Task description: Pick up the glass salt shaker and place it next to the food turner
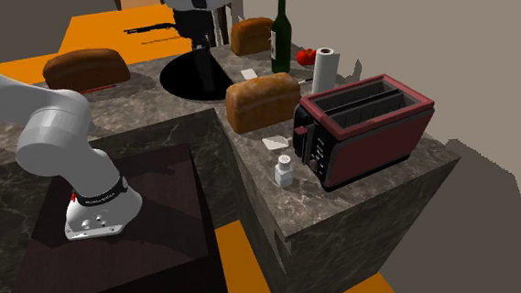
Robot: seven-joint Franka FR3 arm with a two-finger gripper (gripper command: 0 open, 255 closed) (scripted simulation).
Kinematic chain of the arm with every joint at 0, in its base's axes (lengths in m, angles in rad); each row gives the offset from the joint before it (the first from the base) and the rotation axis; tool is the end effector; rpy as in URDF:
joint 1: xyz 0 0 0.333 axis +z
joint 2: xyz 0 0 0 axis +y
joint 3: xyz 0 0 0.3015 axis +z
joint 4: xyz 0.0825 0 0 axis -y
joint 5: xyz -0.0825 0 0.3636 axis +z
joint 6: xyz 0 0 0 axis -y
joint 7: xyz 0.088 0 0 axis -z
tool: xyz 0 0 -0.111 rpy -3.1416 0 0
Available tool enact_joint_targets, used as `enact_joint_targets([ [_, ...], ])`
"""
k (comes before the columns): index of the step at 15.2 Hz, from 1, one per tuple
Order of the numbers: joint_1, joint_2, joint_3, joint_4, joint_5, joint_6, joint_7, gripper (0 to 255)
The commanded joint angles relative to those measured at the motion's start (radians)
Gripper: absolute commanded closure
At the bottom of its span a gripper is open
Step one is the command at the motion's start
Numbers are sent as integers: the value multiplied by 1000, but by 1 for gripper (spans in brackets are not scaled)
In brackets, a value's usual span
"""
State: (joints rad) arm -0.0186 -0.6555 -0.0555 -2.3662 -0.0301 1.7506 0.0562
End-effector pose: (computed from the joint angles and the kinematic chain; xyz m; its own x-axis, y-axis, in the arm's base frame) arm 0.3444 -0.0316 0.5455 0.9927 -0.1145 0.0389 -0.1143 -0.9934 -0.0062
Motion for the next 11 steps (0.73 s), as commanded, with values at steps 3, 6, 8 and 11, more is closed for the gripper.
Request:
enact_joint_targets([
  [3,-18,120,-51,12,-18,99,-48,0],
  [6,-30,215,-85,32,-23,166,-83,0],
  [8,-36,282,-108,51,-23,209,-106,0],
  [11,-45,386,-140,89,-15,266,-144,0],
])
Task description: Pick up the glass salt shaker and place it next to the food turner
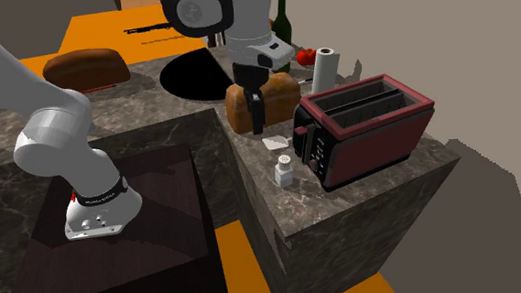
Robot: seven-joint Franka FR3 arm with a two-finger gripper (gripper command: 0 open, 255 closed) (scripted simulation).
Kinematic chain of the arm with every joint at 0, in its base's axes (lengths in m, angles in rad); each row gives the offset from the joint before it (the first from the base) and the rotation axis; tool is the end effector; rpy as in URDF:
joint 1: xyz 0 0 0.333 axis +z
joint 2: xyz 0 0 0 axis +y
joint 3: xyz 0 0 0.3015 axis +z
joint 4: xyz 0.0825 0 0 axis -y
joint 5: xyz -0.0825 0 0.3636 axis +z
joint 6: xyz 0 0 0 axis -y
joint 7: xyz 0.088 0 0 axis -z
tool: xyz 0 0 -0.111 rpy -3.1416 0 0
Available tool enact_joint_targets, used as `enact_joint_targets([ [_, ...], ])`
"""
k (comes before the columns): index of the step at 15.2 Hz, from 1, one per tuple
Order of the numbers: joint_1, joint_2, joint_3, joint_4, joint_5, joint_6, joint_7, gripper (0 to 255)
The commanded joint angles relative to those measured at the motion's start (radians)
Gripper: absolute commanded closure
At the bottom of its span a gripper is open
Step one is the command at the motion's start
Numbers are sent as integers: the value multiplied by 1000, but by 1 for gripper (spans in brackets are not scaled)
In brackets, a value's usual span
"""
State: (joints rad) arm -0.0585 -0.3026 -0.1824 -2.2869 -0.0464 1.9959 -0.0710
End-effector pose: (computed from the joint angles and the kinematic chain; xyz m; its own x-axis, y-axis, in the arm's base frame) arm 0.4306 -0.1124 0.4625 0.9898 -0.1425 0.0083 -0.1424 -0.9897 -0.0111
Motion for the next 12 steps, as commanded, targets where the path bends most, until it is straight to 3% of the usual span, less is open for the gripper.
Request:
enact_joint_targets([
  [1,-8,69,-23,25,6,38,-30,0],
  [6,-26,253,-67,119,45,112,-100,0],
  [12,-30,304,-70,94,59,184,-115,0],
])
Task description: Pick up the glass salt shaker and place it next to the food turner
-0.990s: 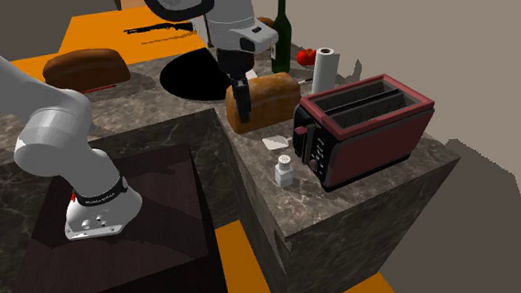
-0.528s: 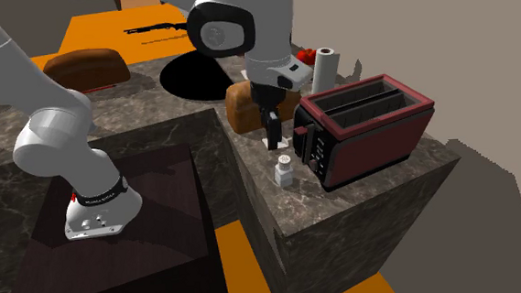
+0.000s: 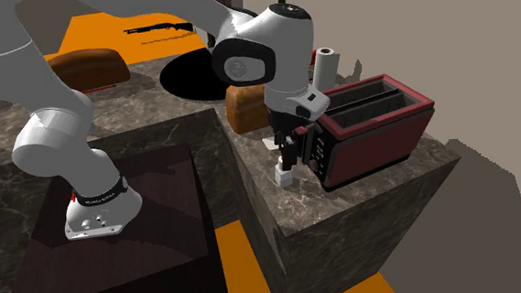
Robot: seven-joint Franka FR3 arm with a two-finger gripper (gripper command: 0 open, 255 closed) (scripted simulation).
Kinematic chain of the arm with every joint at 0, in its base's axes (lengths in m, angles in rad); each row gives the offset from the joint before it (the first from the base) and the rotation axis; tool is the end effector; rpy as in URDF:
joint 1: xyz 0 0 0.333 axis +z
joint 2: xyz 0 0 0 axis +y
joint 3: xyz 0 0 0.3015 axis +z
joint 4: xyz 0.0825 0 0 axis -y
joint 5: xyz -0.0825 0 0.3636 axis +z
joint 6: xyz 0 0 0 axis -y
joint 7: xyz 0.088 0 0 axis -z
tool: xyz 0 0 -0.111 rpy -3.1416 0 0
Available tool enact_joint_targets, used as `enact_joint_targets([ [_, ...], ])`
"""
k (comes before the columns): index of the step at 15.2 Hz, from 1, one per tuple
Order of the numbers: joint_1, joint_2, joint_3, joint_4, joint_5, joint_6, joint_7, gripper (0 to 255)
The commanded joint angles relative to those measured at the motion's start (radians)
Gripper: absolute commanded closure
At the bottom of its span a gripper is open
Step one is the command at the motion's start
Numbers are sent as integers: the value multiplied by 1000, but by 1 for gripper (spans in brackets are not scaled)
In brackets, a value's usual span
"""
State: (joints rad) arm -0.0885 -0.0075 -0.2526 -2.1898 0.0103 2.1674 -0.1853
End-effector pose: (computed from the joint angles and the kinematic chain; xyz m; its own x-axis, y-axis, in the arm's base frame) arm 0.4823 -0.1708 0.3815 0.9869 -0.1608 -0.0130 -0.1610 -0.9869 -0.0129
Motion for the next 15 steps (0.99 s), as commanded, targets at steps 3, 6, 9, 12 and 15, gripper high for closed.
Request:
enact_joint_targets([
  [3,0,26,0,-20,9,46,-5,0],
  [6,0,26,0,-20,9,46,-5,0],
  [9,0,26,0,-20,9,46,-5,0],
  [12,0,26,0,-20,9,46,-5,255],
  [15,0,26,0,-20,8,46,-5,255],
])
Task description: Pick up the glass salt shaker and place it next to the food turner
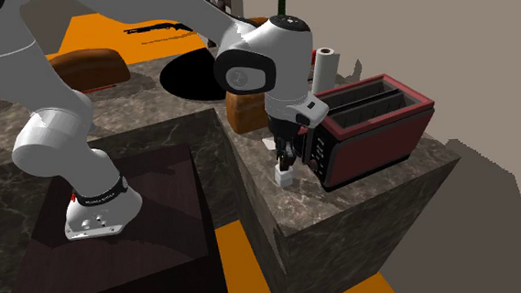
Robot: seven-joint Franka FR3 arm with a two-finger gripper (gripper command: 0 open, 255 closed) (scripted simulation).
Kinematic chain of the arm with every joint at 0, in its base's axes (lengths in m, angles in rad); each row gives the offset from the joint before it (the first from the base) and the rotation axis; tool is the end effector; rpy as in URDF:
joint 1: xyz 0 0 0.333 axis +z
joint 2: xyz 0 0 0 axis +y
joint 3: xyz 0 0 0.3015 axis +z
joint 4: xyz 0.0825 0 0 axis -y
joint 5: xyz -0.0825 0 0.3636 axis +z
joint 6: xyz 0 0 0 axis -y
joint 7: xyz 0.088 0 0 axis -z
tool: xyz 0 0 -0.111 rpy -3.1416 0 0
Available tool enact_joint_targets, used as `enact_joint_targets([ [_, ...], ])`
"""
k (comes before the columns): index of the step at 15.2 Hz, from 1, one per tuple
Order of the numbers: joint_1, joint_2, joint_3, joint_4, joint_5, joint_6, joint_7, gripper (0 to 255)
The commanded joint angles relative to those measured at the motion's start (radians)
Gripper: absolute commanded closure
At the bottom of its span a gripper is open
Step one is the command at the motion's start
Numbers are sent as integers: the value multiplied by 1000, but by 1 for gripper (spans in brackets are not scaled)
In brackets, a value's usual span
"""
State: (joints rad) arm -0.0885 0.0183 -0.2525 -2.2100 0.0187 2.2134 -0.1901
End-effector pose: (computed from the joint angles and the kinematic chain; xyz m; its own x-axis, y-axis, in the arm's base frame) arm 0.4833 -0.1706 0.3640 0.9868 -0.1614 -0.0122 -0.1616 -0.9868 -0.0128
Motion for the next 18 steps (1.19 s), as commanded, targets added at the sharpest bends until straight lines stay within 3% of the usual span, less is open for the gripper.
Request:
enact_joint_targets([
  [1,0,0,0,0,0,0,0,255],
  [5,0,0,0,0,0,0,0,255],
  [18,2,-77,3,97,-23,-171,18,255],
])
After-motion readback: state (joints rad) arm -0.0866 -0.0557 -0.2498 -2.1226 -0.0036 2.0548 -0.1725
